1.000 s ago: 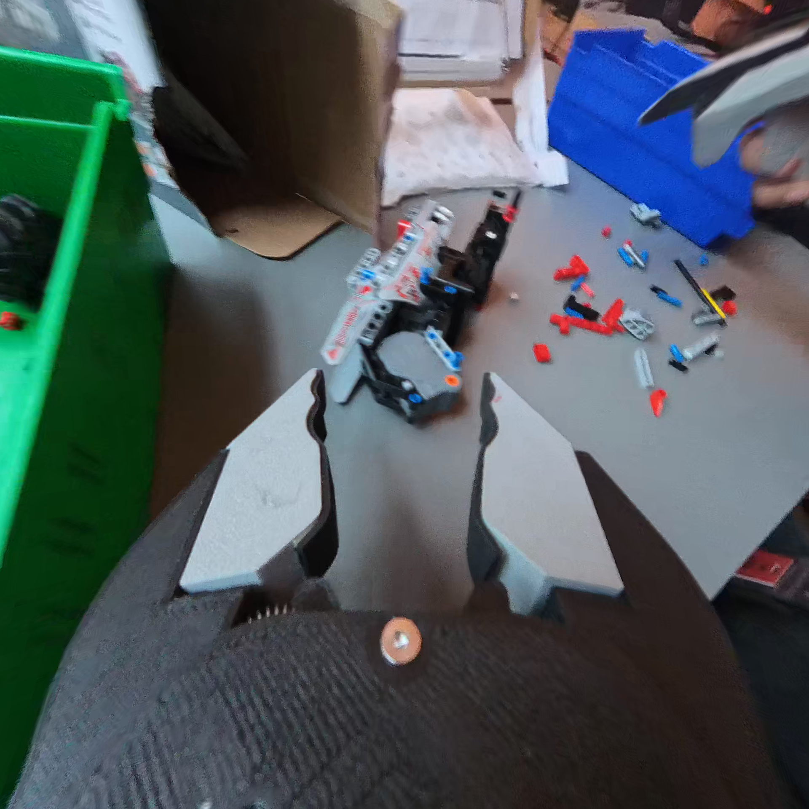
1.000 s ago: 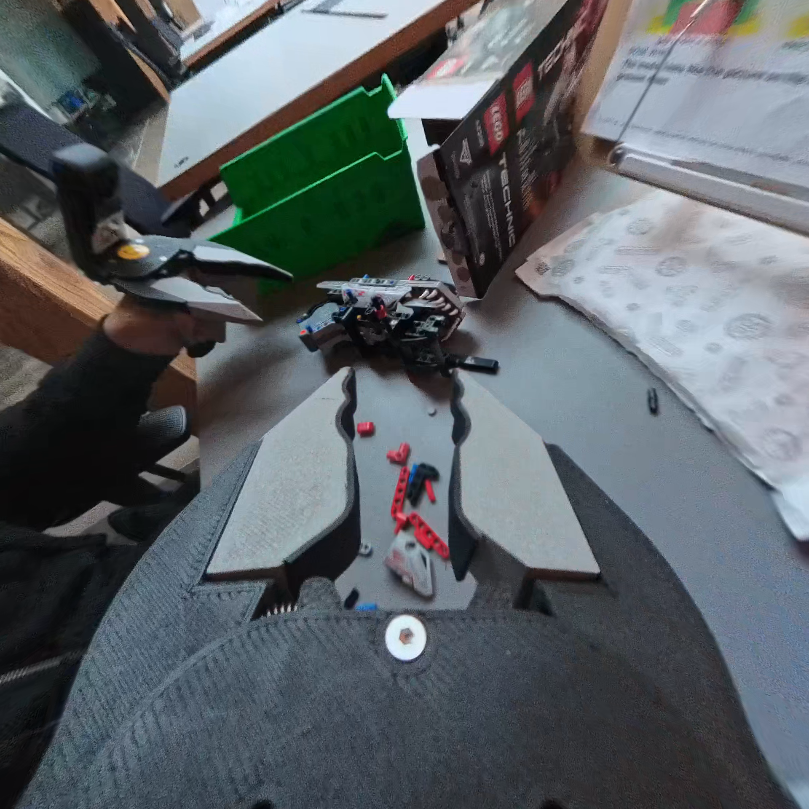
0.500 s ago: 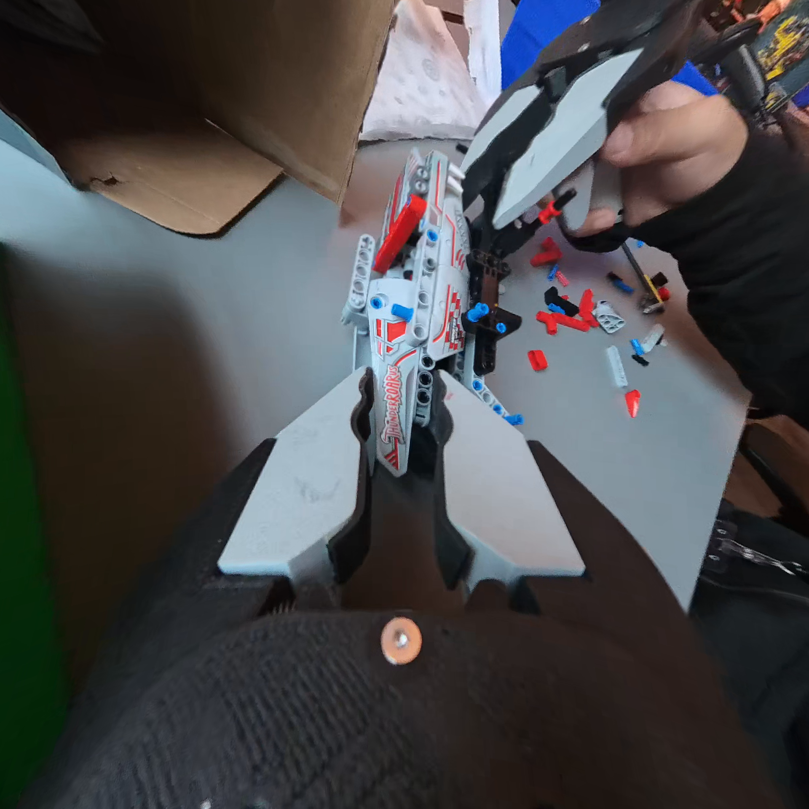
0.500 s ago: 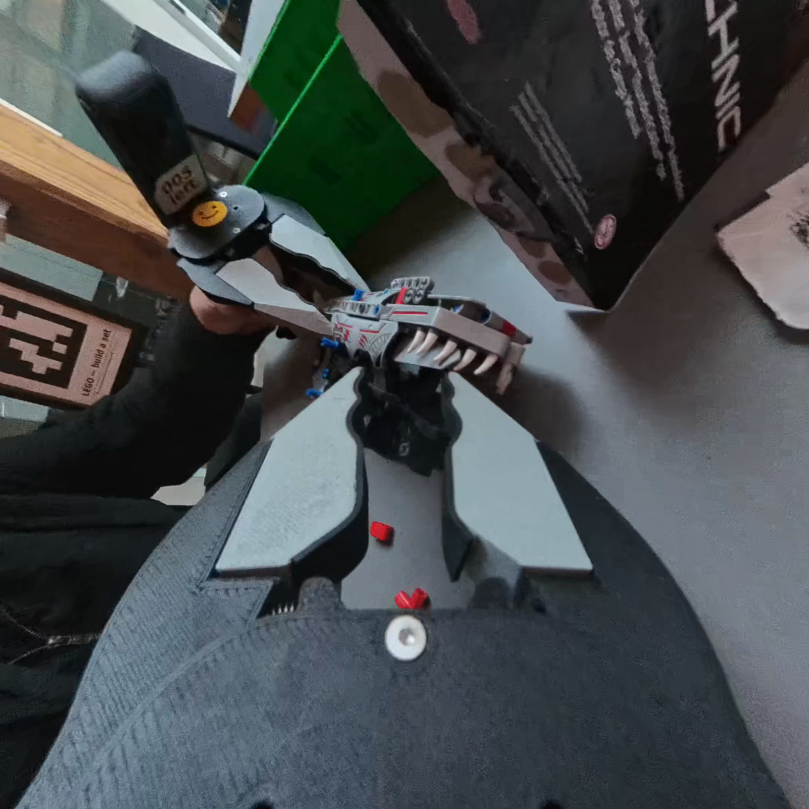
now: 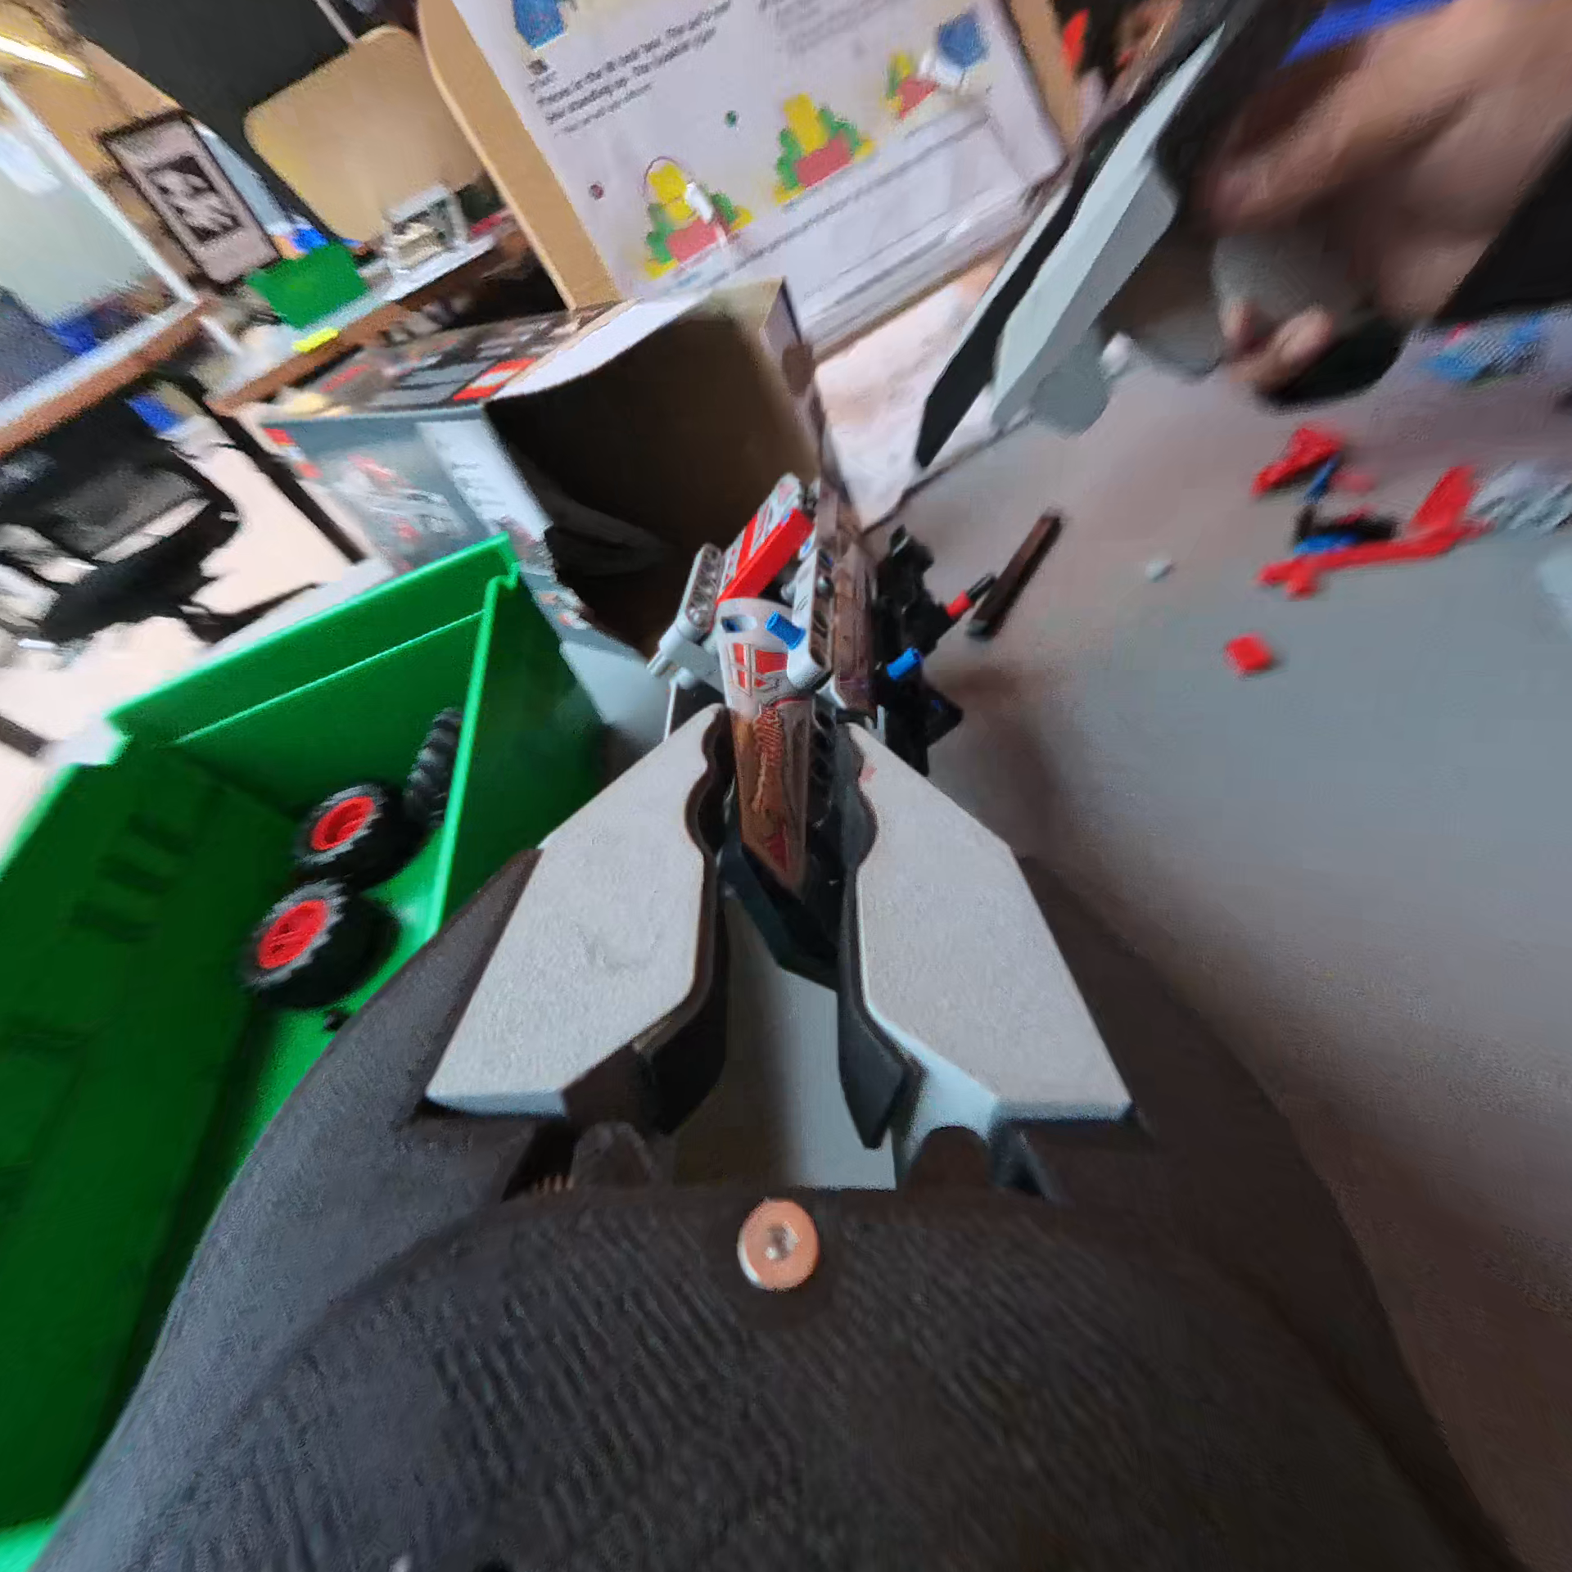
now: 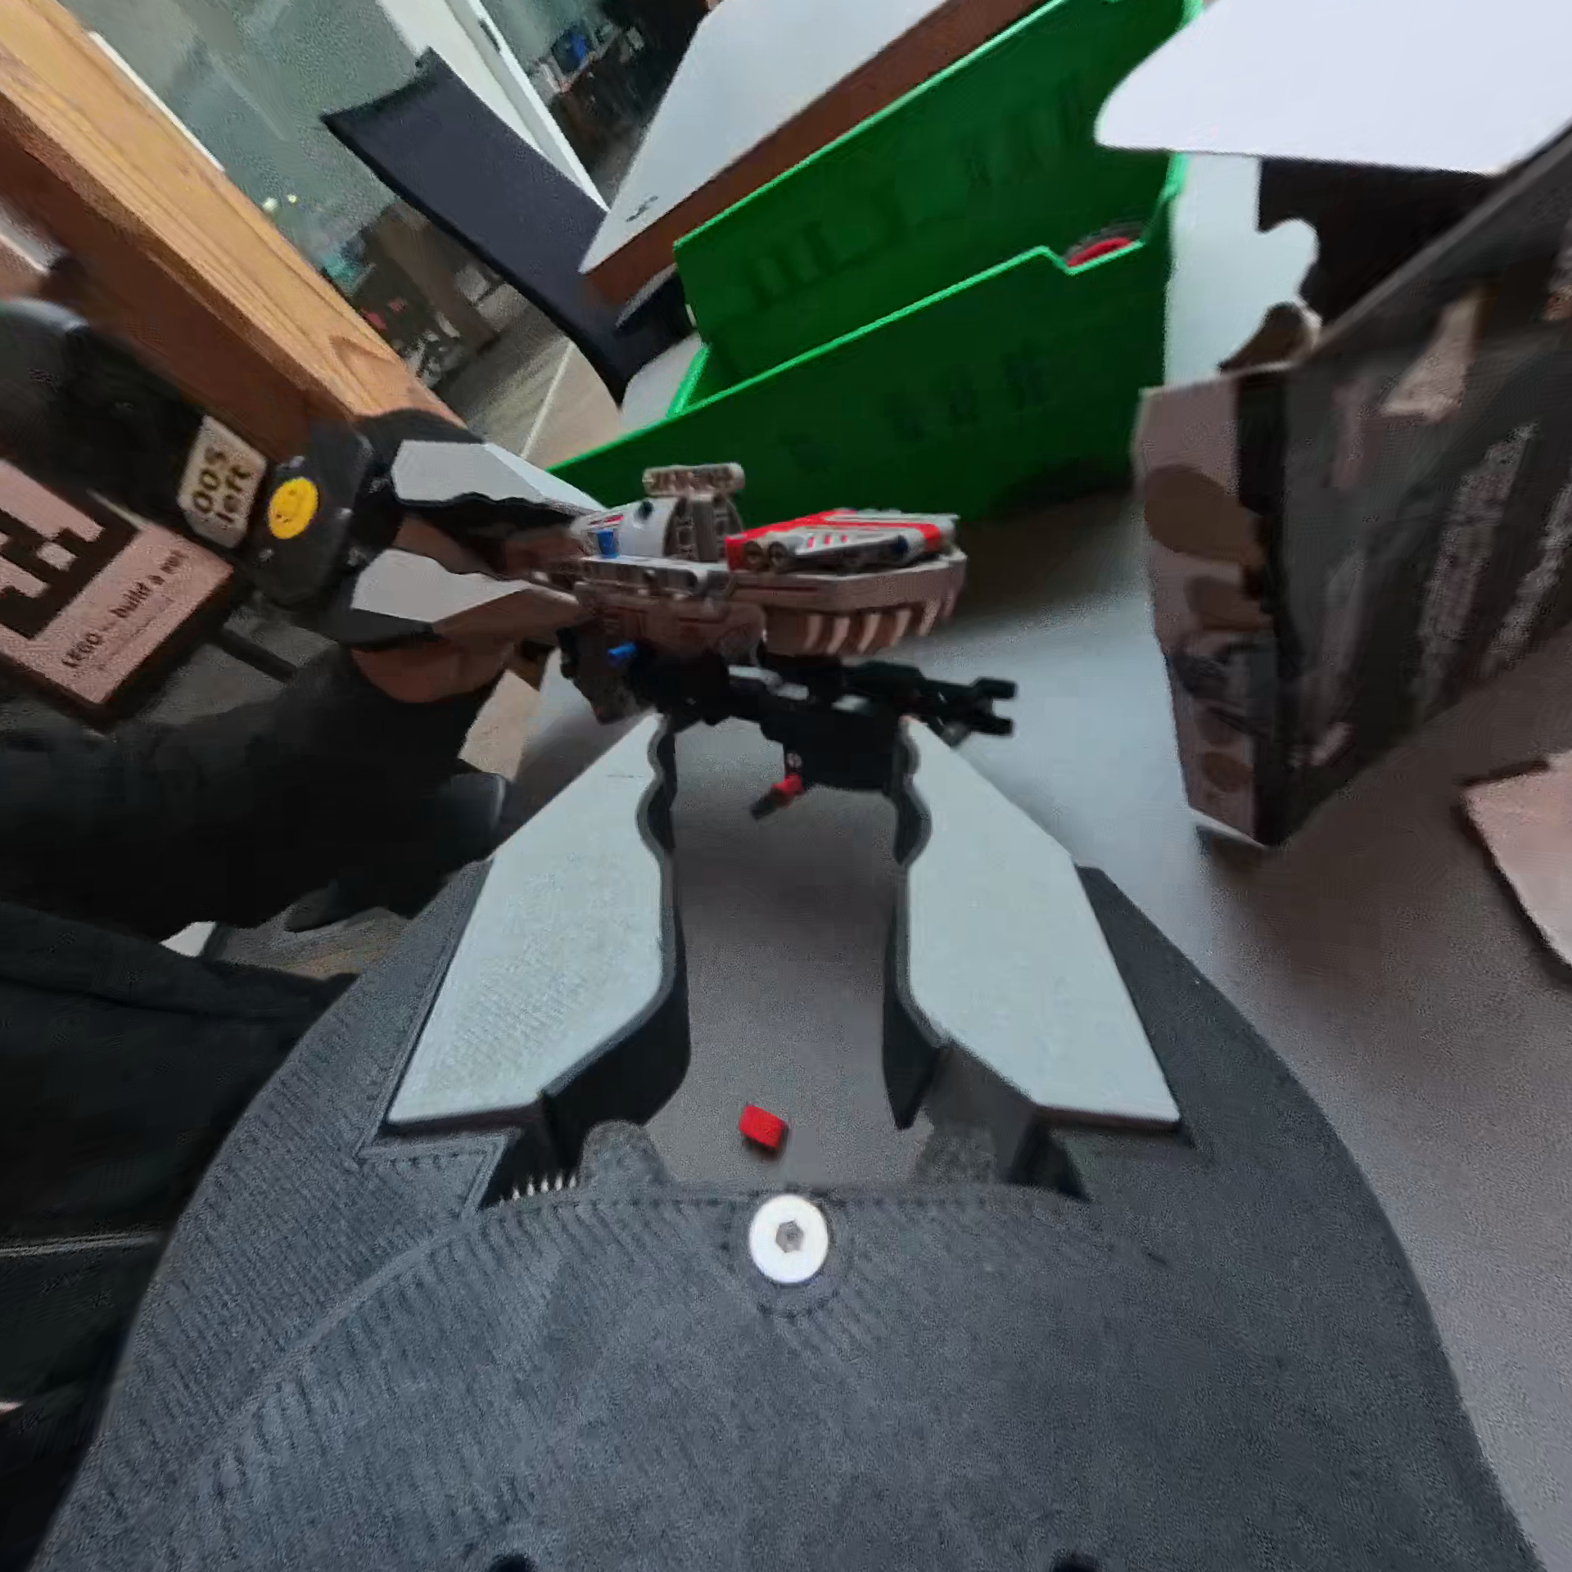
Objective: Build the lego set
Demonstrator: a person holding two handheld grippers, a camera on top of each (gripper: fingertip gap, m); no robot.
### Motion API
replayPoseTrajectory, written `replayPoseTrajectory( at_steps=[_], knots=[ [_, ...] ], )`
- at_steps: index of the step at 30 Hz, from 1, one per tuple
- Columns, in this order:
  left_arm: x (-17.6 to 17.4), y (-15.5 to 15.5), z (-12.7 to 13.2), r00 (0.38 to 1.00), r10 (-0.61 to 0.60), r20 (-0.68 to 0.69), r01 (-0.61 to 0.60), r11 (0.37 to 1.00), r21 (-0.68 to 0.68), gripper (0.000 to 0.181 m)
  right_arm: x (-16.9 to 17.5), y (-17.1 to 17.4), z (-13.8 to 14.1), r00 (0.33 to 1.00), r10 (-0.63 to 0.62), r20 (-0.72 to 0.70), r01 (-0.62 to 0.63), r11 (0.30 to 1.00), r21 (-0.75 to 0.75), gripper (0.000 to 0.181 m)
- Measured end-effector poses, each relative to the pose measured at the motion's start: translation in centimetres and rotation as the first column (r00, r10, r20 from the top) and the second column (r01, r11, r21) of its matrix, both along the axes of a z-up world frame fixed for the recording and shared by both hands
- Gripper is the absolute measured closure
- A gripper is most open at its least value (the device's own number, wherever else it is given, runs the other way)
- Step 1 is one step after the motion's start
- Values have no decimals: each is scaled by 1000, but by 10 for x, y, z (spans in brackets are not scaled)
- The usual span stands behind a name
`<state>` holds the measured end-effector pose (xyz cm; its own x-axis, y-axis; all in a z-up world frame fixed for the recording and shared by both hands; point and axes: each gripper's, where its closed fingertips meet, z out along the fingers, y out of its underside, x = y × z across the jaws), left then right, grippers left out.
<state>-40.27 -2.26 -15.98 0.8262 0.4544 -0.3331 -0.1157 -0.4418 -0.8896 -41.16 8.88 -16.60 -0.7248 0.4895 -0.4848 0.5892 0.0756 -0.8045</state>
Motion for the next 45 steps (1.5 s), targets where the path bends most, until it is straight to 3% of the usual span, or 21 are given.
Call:
replayPoseTrajectory(
  at_steps=[3, 5, 8, 10, 12, 13, 16, 19, 23, 25, 27, 29, 31, 33, 34, 36, 41, 45],
  knots=[
    [6, -9, -14, 979, 29, -200, -56, 990, -131, 174, -2, 35, -33, 996, -66, -58, 77, 976, 204, 134],
    [12, -11, -14, 954, 35, -298, -77, 988, -131, 177, -4, 57, -58, 989, -69, -130, 117, 904, 411, 131],
    [23, -5, -27, 972, 5, -234, -37, 991, -129, 175, -10, 71, -91, 986, -22, -167, 119, 794, 596, 125],
    [25, -4, -38, 983, 0, -185, -29, 988, -153, 173, -12, 64, -98, 991, -4, -135, 83, 807, 585, 125],
    [30, -4, -38, 991, -17, -135, 2, 994, -108, 172, -14, 66, -97, 993, -6, -121, 76, 809, 583, 145],
    [33, -3, -38, 996, -35, -84, 27, 996, -90, 173, -9, 64, -98, 995, 16, -102, 46, 816, 576, 174],
    [40, 2, -37, 993, -89, 72, 90, 996, -7, 177, -2, 70, -97, 996, -7, -94, 63, 789, 612, 176],
    [38, 3, -36, 987, -98, 125, 93, 995, 38, 177, 14, 78, -69, 986, -64, -156, 144, 801, 581, 177],
    [47, 8, -34, 978, -138, 156, 132, 990, 48, 177, 61, 126, 11, 918, -208, -337, 367, 768, 526, 177],
    [50, 12, -30, 970, -150, 192, 137, 987, 79, 177, 91, 178, 56, 831, -330, -448, 538, 683, 494, 177],
    [52, 17, -27, 958, -163, 235, 141, 984, 110, 178, 122, 246, 88, 716, -463, -522, 695, 540, 474, 177],
    [52, 22, -29, 959, -163, 234, 142, 984, 104, 178, 152, 315, 91, 632, -576, -519, 770, 390, 505, 177],
    [50, 24, -36, 972, -137, 192, 128, 990, 60, 177, 172, 359, 65, 618, -660, -426, 754, 345, 559, 177],
    [50, 27, -35, 977, -127, 169, 118, 991, 64, 176, 182, 376, 28, 643, -694, -324, 709, 380, 594, 176],
    [50, 28, -35, 977, -130, 171, 121, 991, 64, 176, 185, 379, 12, 650, -702, -289, 696, 399, 597, 165],
    [52, 30, -34, 973, -142, 182, 129, 988, 79, 172, 192, 386, -10, 636, -728, -257, 694, 394, 603, 159],
    [52, 28, -39, 970, -126, 207, 110, 990, 87, 156, 209, 371, 1, 608, -738, -292, 745, 405, 530, 147],
    [56, 18, -29, 977, -99, 191, 87, 994, 71, 139, 231, 299, 8, 722, -638, -267, 670, 551, 497, 140]
  ],
)
